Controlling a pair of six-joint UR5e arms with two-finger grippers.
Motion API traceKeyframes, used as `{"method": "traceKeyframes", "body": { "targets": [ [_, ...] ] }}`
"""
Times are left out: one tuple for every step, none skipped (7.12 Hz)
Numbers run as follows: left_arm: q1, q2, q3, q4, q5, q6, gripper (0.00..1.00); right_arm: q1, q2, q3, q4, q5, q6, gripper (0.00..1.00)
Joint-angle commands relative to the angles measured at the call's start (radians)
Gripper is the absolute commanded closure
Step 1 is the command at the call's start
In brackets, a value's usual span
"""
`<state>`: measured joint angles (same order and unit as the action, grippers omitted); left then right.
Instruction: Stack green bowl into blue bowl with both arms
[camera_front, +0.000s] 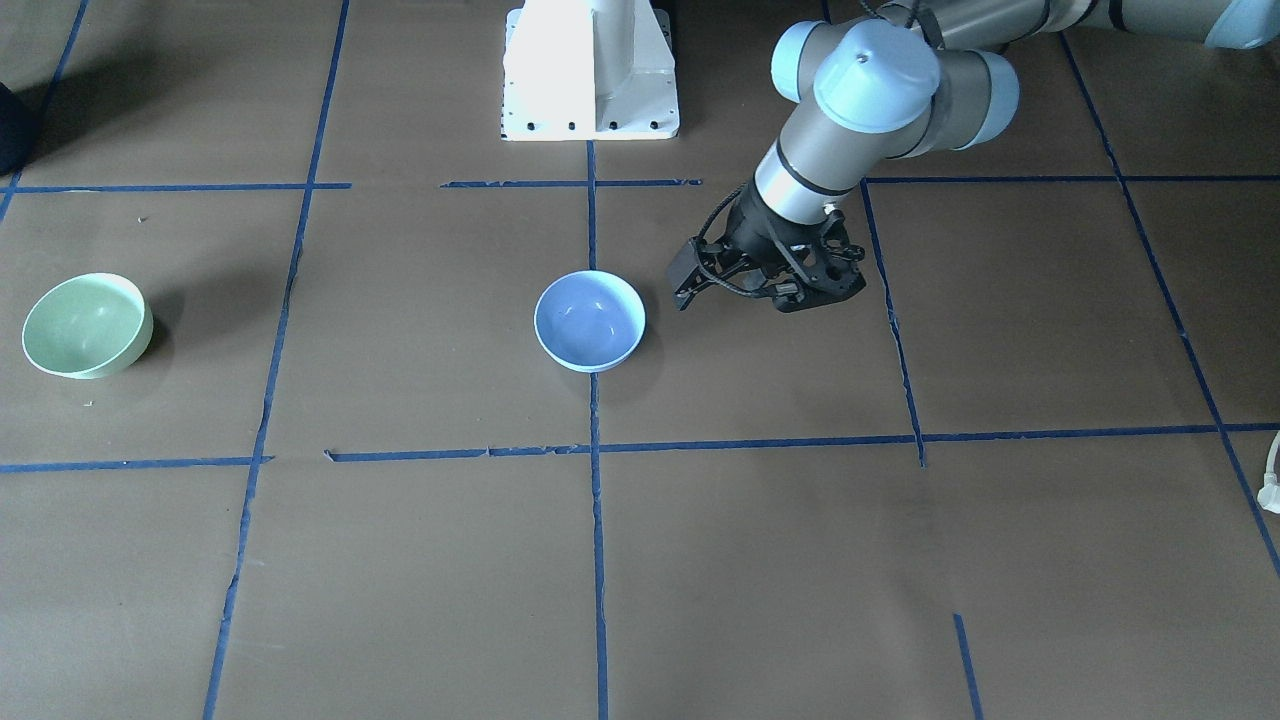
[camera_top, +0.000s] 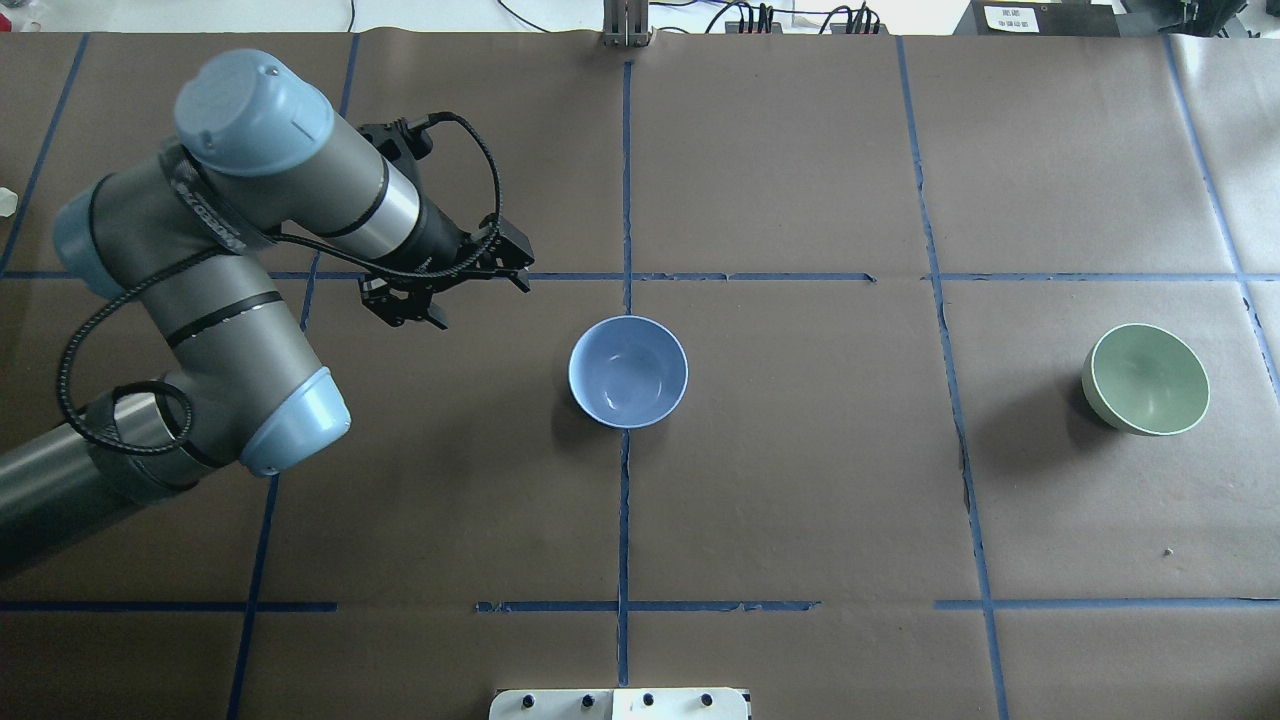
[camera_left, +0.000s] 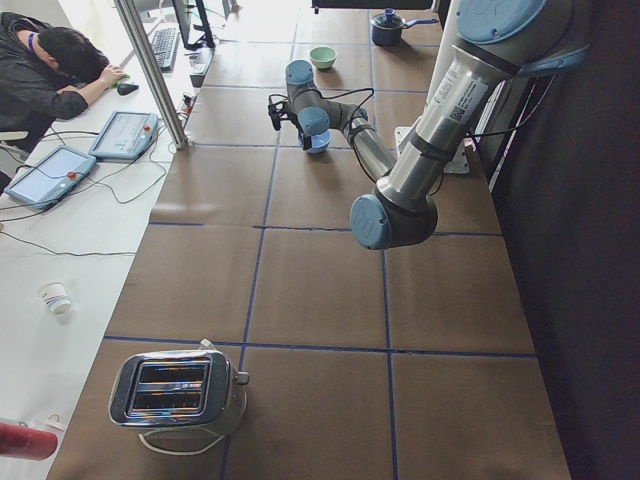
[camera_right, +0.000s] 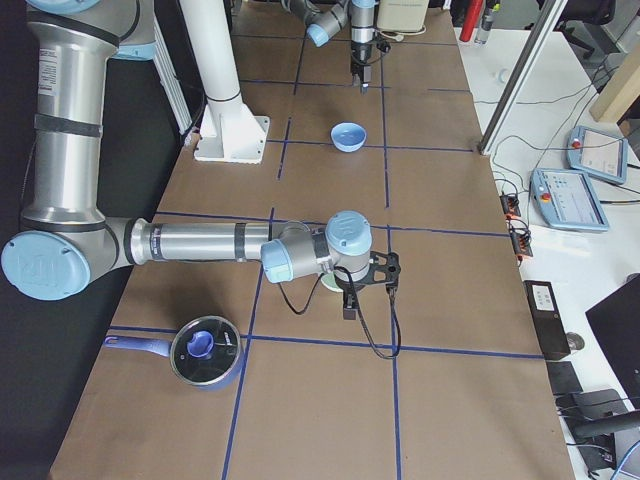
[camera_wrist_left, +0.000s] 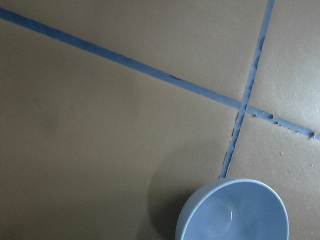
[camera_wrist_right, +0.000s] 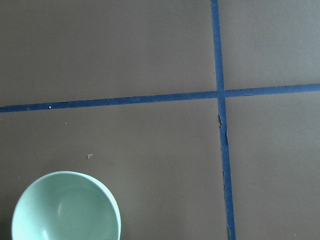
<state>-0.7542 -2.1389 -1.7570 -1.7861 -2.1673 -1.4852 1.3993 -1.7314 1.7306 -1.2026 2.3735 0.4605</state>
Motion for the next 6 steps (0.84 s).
{"method": "traceKeyframes", "body": {
  "targets": [
    [-0.081,0.055,-0.106,0.138,-0.037,0.186,0.0,-0.193,-0.048,-0.011,0.28,-0.046,0.353,0.0],
    [-0.108,0.106,-0.171,0.204,-0.037,0.306,0.0,-0.26,-0.05,-0.025,0.317,-0.101,0.415,0.0],
    [-0.138,0.123,-0.186,0.23,-0.037,0.375,0.0,-0.288,-0.048,-0.055,0.322,-0.117,0.423,0.0],
    [-0.149,0.146,-0.185,0.229,-0.035,0.416,0.0,-0.29,-0.048,-0.089,0.324,-0.116,0.423,0.01],
    [-0.157,0.158,-0.184,0.231,-0.034,0.452,0.0,-0.29,-0.048,-0.107,0.324,-0.115,0.422,0.04],
    [-0.165,0.178,-0.187,0.226,-0.034,0.476,0.0,-0.293,-0.046,-0.108,0.324,-0.112,0.421,0.14]
  ]
}}
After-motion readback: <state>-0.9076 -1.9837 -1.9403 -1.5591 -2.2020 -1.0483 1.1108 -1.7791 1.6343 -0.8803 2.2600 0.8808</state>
